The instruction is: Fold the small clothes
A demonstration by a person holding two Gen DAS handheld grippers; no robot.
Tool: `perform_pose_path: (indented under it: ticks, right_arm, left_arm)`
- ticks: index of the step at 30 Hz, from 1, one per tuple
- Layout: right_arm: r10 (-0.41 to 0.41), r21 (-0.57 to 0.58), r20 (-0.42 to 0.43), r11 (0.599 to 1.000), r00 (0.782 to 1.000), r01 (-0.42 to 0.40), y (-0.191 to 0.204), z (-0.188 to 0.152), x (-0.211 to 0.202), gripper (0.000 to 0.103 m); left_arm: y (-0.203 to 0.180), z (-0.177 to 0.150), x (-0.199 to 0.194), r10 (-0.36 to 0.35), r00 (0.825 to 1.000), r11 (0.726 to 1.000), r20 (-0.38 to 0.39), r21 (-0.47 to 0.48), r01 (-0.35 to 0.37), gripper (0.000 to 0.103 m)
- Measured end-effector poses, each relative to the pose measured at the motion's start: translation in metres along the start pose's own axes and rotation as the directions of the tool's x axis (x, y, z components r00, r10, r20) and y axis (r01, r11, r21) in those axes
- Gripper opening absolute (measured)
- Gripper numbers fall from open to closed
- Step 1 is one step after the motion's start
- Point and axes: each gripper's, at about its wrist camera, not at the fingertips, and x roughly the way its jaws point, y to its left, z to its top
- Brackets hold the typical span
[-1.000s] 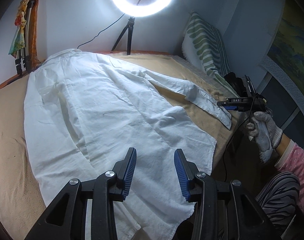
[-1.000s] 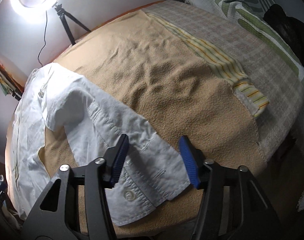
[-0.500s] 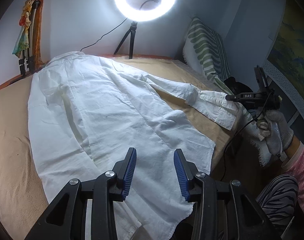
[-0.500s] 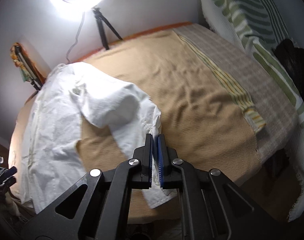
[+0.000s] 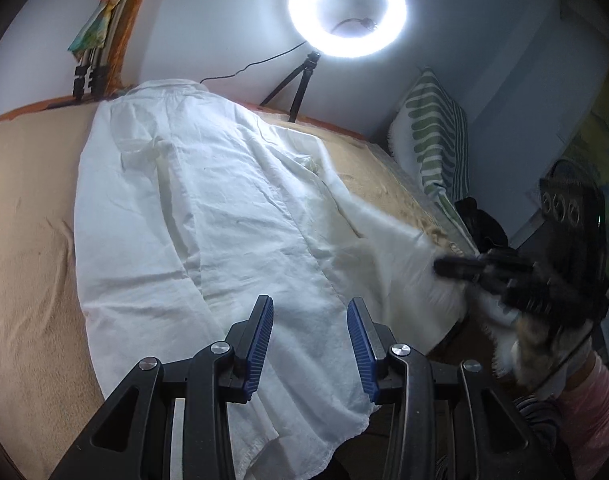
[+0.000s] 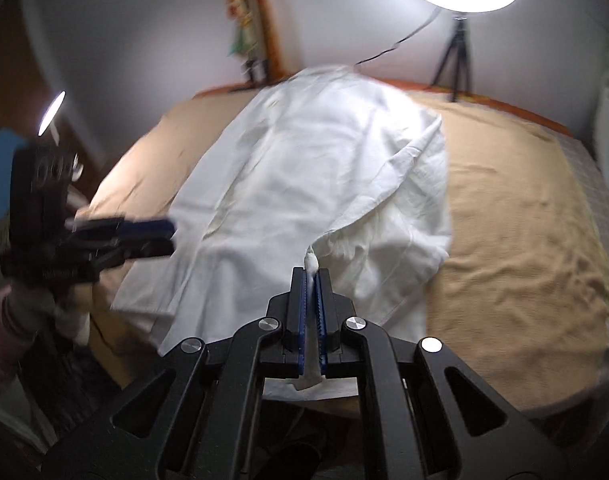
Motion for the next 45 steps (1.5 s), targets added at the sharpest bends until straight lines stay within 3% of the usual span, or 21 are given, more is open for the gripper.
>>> perform_pose_path:
  ticks: [2, 4, 7, 11, 12, 16, 19, 22, 24, 26, 27, 31, 34, 36, 40, 43, 45]
  right_arm:
    - [0.02, -0.04, -0.053, 0.999, 0.998, -0.022, 0.011, -0.004, 0.018, 0.006]
    - [0.055, -0.045, -0.1, 0.997, 0.993, -0.06, 0.015, -0.009, 0.027, 0.013]
    - [0.099, -0.046, -0.105, 0.993, 0.99, -0.104, 0.011, -0.01, 0.026, 0.041]
    - [0.148, -0.013, -0.042, 0.989, 0.988, -0.148, -0.013, 0.006, 0.007, 0.043]
    - [0.126, 0.004, -0.029, 0.992, 0.992, -0.126, -0.023, 0.014, 0.005, 0.043]
    - [0.065, 0.071, -0.001, 0.995, 0.998, -0.065, -0.065, 0.054, 0.011, 0.043]
    - [0.02, 0.128, 0.006, 0.992, 1.0, -0.02, -0.099, 0.091, 0.027, 0.043]
    - [-0.003, 0.19, 0.002, 0.982, 1.0, 0.003, -0.134, 0.127, 0.052, 0.046]
    - [-0.008, 0.226, -0.006, 0.974, 1.0, 0.009, -0.155, 0.149, 0.074, 0.046]
    - [-0.013, 0.256, -0.019, 0.966, 1.0, 0.018, -0.171, 0.167, 0.097, 0.046]
    - [-0.015, 0.266, -0.028, 0.964, 0.999, 0.022, -0.177, 0.175, 0.107, 0.046]
    - [-0.073, 0.277, -0.112, 0.955, 0.991, 0.102, -0.193, 0.195, 0.158, 0.046]
    - [-0.125, 0.276, -0.19, 0.945, 0.974, 0.175, -0.203, 0.204, 0.193, 0.044]
    - [-0.125, 0.263, -0.214, 0.948, 0.969, 0.18, -0.205, 0.204, 0.209, 0.005]
    - [-0.136, 0.245, -0.172, 0.953, 0.976, 0.176, -0.192, 0.21, 0.202, 0.005]
    - [-0.187, 0.137, -0.133, 0.969, 0.973, 0.205, -0.163, 0.225, 0.188, 0.004]
    - [-0.173, 0.058, -0.114, 0.982, 0.978, 0.18, -0.14, 0.234, 0.187, 0.004]
  left_arm:
    - [0.0, -0.003, 0.001, -0.007, 1.0, 1.0, -0.001, -0.019, 0.006, 0.039]
    - [-0.002, -0.007, 0.005, -0.025, 1.0, 0.999, -0.012, -0.032, 0.025, 0.04]
    - [-0.008, -0.014, 0.014, -0.047, 0.998, 0.998, -0.029, -0.044, 0.046, 0.045]
    - [-0.023, -0.021, 0.035, -0.076, 0.995, 0.996, -0.056, -0.042, 0.074, 0.054]
    - [-0.029, -0.023, 0.042, -0.056, 0.997, 0.998, -0.061, -0.02, 0.055, 0.058]
    - [-0.045, -0.024, 0.065, 0.072, 0.996, 0.996, -0.059, 0.062, -0.068, 0.059]
    - [-0.042, -0.021, 0.076, 0.124, 0.991, 0.991, -0.039, 0.052, -0.122, 0.059]
    - [-0.032, -0.018, 0.089, 0.136, 0.989, 0.991, -0.06, 0.016, -0.135, 0.053]
    - [-0.023, -0.017, 0.096, 0.119, 0.99, 0.992, -0.08, -0.02, -0.121, 0.025]
    - [-0.017, -0.018, 0.103, 0.072, 0.994, 0.996, -0.087, -0.051, -0.076, 0.015]
    - [-0.015, -0.018, 0.105, 0.054, 0.995, 0.997, -0.088, -0.056, -0.06, 0.005]
    - [-0.013, -0.02, 0.106, 0.024, 0.996, 0.995, -0.084, -0.09, -0.032, 0.001]
    - [-0.014, -0.019, 0.102, -0.018, 0.997, 0.992, -0.072, -0.125, 0.009, 0.0]
    - [-0.017, -0.018, 0.101, -0.035, 0.997, 0.991, -0.069, -0.129, 0.026, 0.0]
    - [-0.02, -0.017, 0.093, -0.102, 0.994, 0.978, -0.046, -0.189, 0.091, 0.0]
    - [-0.022, -0.021, 0.086, -0.15, 0.988, 0.96, -0.024, -0.242, 0.139, 0.0]
    - [-0.019, -0.026, 0.085, -0.19, 0.982, 0.935, -0.006, -0.306, 0.179, 0.0]
